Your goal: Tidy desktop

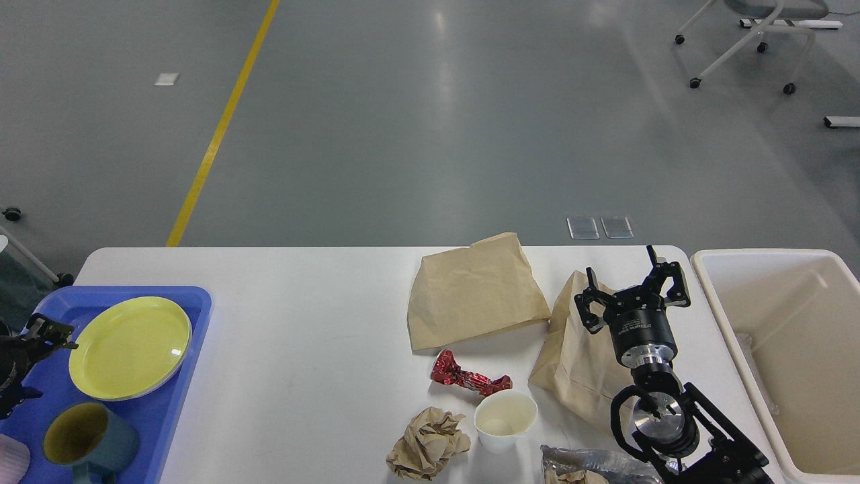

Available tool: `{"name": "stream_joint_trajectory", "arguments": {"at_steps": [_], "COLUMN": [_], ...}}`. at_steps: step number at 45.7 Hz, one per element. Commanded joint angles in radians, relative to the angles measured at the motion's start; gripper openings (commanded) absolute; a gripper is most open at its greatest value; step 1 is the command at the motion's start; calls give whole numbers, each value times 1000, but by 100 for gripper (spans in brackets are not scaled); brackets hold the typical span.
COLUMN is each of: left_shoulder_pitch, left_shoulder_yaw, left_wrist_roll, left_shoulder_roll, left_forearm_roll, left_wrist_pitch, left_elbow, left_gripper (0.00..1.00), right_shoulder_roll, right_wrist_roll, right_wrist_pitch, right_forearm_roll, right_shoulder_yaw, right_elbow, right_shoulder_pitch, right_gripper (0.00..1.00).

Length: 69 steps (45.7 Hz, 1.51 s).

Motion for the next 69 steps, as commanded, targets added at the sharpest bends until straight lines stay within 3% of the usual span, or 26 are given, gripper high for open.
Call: {"name": "stream_joint_trajectory", "arguments": {"at_steps": [1,6,15,20,28,34,35,36,39,42,47,52,57,60,65,69], "left_shoulder_pitch": [-27,-95,-220,-260,-199,-71,-33,51,168,261,400,493,594,662,782,854], "left_shoulder_yaw": [13,13,-22,-125,-385,-687,-750,-906,-1115,-1331,-1623,-1742,-1798,-1872,-1990,-2030], "left_wrist_roll": [15,13,7,-1,-22,-123,-148,-206,-272,-301,-315,-338,-458,-443,-331,-315], "left_shoulder_roll": [19,33,45,86,122,85,76,48,-12,-105,-248,-369,-461,-487,-506,-510], "left_forearm_roll": [11,9,6,6,4,3,3,4,3,4,6,29,119,173,202,221], "left_wrist_pitch": [-1,-17,-18,-37,-83,-89,-90,-90,-90,-90,-89,-89,-90,-89,-95,-100], "left_elbow": [0,-5,-8,-16,-14,-12,-12,-11,-11,-6,6,21,15,-14,-132,-177], "left_gripper": [90,96,96,96,96,96,96,96,96,96,96,96,96,96,96,96], "right_shoulder_roll": [0,0,0,0,0,0,0,0,0,0,0,0,0,1,0,0], "right_wrist_roll": [0,0,0,0,0,0,0,0,0,0,0,-1,0,0,-1,-1], "right_wrist_pitch": [0,0,0,0,0,0,0,-1,0,0,0,0,0,0,0,0], "right_forearm_roll": [0,0,0,0,0,0,0,0,0,0,0,0,0,0,0,0], "right_shoulder_yaw": [0,0,0,0,0,0,0,0,0,0,0,0,0,0,0,0], "right_elbow": [0,0,0,0,0,0,0,0,0,0,0,0,0,0,0,0], "right_shoulder_pitch": [1,0,0,0,1,1,0,0,0,0,0,0,0,0,0,0], "right_gripper": [100,100,100,100,100,100,100,100,100,100,100,100,100,100,100,100]}}
